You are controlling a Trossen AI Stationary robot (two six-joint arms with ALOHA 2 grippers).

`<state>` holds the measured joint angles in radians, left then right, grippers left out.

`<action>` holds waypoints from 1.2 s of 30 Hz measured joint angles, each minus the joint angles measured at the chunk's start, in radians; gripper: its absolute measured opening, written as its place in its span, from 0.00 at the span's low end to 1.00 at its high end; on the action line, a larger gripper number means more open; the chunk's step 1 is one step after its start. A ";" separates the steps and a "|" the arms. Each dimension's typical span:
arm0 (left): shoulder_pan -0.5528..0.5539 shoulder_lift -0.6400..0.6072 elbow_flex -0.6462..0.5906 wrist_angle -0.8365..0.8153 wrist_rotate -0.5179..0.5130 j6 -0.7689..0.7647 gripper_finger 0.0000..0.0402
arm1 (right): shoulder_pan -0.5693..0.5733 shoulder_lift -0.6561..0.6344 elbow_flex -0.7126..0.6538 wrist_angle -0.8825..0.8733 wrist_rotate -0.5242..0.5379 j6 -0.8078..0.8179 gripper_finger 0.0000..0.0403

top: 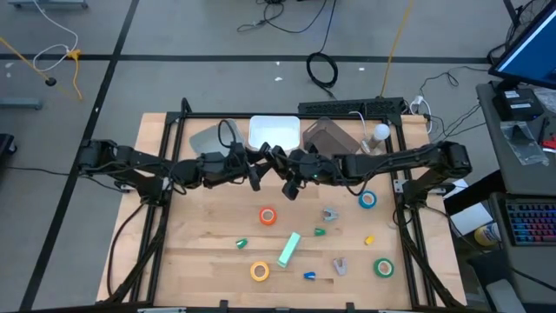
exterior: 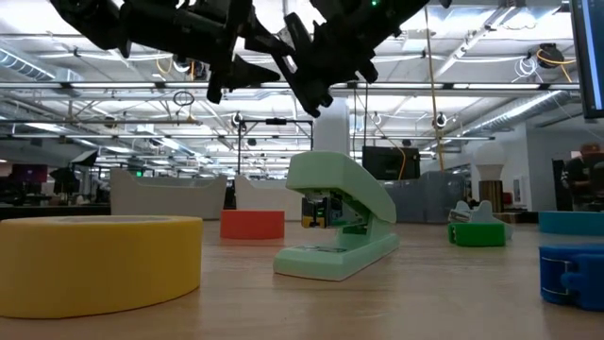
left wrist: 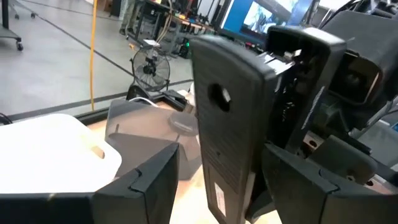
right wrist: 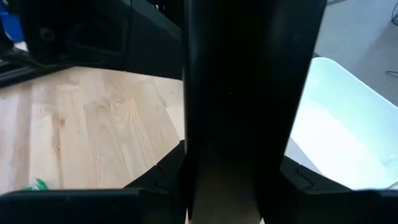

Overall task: Pick and place Stapler, Stapler remover, tape
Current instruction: Put the black stapler into the gray bin

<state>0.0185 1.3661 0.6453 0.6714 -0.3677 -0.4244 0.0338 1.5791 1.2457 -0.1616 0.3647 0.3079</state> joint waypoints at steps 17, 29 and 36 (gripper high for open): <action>0.000 0.000 0.000 0.032 -0.060 -0.008 0.16 | -0.001 -0.001 0.000 0.032 0.021 -0.005 0.30; 0.000 0.000 0.000 0.037 -0.076 -0.006 0.12 | -0.001 -0.001 0.000 0.045 -0.014 -0.015 0.41; 0.001 0.000 0.000 0.033 -0.069 -0.015 0.10 | -0.018 0.005 0.000 0.047 -0.112 -0.015 0.56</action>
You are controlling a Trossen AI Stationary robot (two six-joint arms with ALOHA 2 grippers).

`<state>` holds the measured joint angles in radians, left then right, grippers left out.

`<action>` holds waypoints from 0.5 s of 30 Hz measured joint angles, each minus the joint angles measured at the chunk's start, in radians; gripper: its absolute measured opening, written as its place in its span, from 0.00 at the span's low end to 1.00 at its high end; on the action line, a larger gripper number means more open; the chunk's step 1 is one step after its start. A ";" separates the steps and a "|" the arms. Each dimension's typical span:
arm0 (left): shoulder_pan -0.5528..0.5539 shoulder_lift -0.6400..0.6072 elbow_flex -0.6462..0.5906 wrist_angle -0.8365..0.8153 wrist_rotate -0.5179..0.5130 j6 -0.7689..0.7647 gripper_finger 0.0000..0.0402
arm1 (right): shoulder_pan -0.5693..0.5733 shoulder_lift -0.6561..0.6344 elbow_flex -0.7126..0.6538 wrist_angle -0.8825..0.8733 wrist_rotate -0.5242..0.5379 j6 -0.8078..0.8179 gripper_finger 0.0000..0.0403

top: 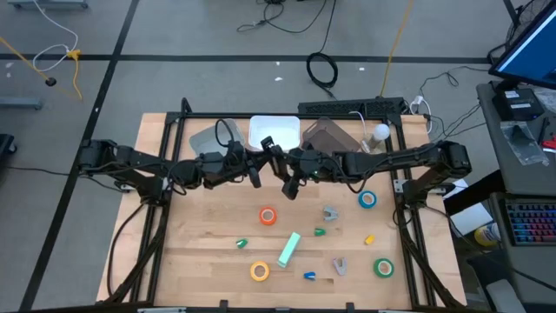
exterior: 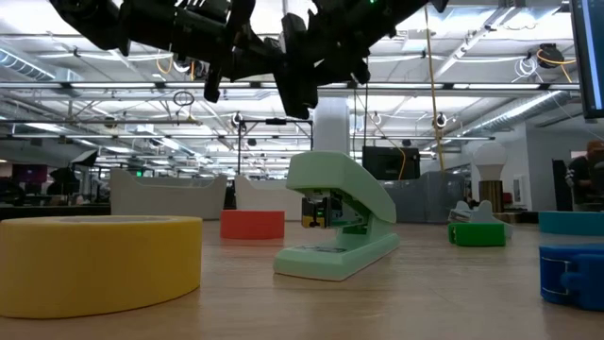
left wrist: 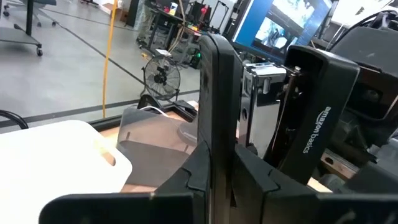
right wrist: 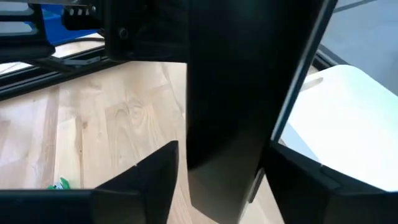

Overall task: Pick and place Stapler, Stapler remover, tape
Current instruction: Put the black stapler into the gray bin

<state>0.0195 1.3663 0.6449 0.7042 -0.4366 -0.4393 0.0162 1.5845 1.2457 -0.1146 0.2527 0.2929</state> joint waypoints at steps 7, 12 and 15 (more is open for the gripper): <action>0.001 0.002 -0.001 -0.002 0.003 -0.007 0.10 | -0.003 0.002 0.000 -0.001 -0.003 -0.023 0.61; 0.001 -0.020 -0.001 -0.017 0.009 -0.008 0.10 | -0.008 -0.009 0.001 -0.010 0.005 -0.059 0.60; 0.001 -0.042 0.000 -0.071 -0.023 0.002 0.10 | -0.008 -0.020 0.000 -0.061 0.046 -0.051 0.59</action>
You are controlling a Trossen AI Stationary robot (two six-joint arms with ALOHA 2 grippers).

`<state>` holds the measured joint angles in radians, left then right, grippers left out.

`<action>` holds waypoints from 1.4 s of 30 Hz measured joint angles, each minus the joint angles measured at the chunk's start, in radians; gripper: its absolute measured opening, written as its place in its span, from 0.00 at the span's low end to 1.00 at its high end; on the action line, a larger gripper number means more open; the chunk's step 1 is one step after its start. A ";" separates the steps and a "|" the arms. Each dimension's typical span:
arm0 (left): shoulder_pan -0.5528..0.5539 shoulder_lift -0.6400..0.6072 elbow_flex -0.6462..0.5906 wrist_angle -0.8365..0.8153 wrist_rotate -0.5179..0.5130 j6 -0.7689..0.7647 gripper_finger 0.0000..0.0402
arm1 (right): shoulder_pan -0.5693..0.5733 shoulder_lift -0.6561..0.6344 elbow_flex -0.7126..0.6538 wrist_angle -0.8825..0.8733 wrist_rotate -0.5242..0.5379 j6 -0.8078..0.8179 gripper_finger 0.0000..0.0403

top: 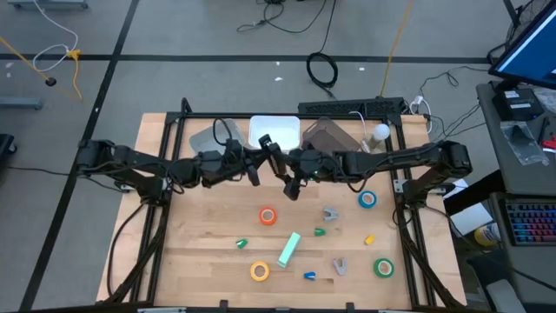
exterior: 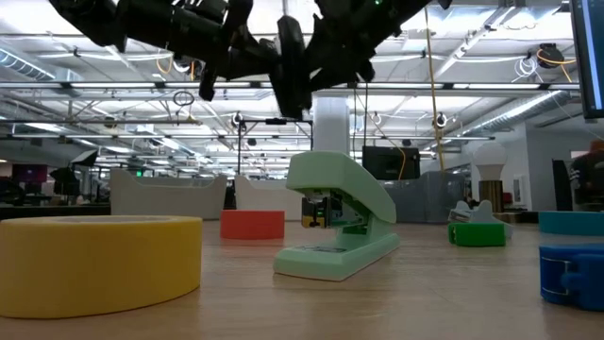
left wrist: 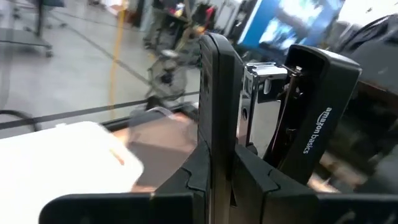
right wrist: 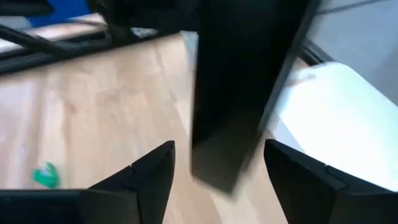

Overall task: Pick and place Stapler, Stapler remover, tape
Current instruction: Put the black stapler into the gray bin

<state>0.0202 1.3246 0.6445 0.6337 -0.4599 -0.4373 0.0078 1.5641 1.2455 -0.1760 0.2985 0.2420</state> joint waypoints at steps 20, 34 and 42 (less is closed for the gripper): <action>0.086 -0.333 0.000 -0.664 -0.166 -0.207 0.10 | -0.035 -0.004 0.001 -0.021 0.064 -0.019 0.53; 0.467 -0.411 0.000 -0.953 0.206 -0.214 0.10 | -0.034 -0.003 0.001 -0.024 0.062 -0.018 0.52; 0.652 -0.357 0.116 -1.101 0.322 -0.012 0.10 | -0.033 -0.003 0.001 -0.030 0.033 0.030 0.52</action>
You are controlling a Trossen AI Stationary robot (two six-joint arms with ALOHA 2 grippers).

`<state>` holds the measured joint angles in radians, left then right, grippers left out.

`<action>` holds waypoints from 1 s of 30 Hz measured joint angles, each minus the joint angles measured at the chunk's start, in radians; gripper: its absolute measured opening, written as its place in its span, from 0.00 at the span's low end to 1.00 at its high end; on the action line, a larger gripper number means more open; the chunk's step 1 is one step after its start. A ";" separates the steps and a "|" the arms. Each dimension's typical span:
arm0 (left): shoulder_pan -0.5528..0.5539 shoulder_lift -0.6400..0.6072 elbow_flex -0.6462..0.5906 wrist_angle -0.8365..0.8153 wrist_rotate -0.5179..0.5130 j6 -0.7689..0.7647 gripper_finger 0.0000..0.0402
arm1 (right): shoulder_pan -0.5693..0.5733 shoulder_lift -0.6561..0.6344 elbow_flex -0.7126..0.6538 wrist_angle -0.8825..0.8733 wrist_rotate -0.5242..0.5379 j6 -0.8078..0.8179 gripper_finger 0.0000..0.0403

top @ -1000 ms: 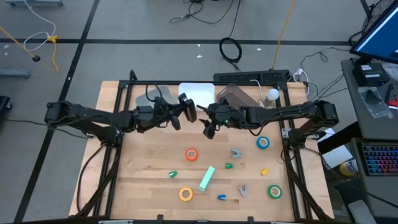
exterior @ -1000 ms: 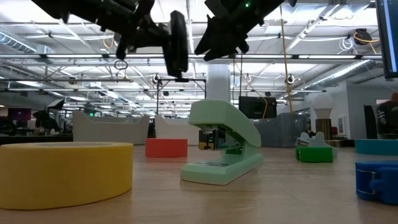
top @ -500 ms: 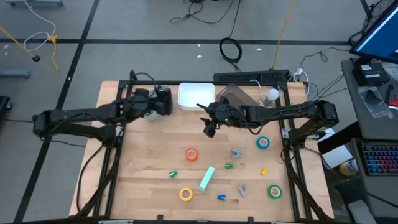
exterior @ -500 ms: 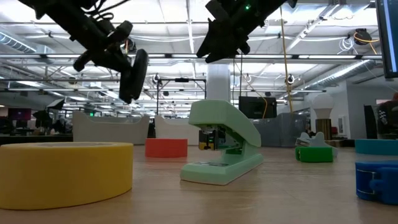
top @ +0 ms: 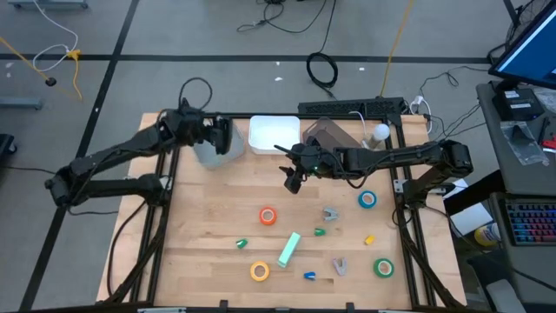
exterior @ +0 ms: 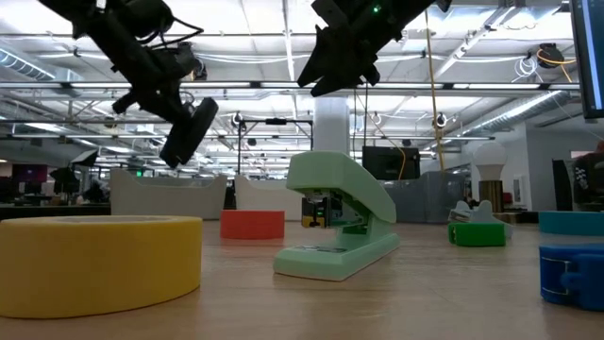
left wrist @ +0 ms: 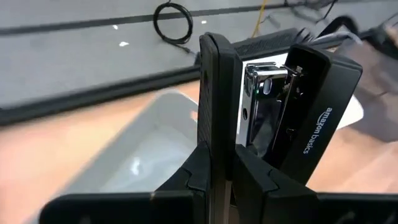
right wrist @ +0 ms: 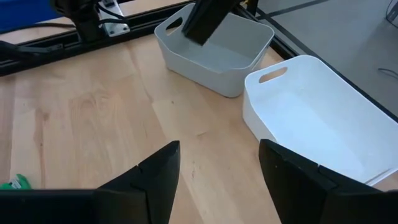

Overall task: Pick and place Stapler, Stapler remover, tape
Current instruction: Put the black stapler into the gray bin

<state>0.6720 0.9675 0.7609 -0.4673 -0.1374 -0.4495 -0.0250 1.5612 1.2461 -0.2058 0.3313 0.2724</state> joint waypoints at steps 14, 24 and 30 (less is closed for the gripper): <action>0.111 0.379 0.331 -0.364 0.081 0.465 0.10 | 0.000 0.000 0.000 -0.001 0.004 0.030 0.52; 0.133 0.553 0.376 -0.434 0.085 0.602 0.10 | 0.000 0.000 0.000 -0.001 0.004 0.054 0.52; 0.132 0.578 0.376 -0.434 0.085 0.639 0.10 | 0.000 0.000 0.000 -0.001 0.005 0.057 0.52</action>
<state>0.8040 1.5459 1.1374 -0.9010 -0.0521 0.1895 -0.0250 1.5612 1.2461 -0.2070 0.3365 0.3294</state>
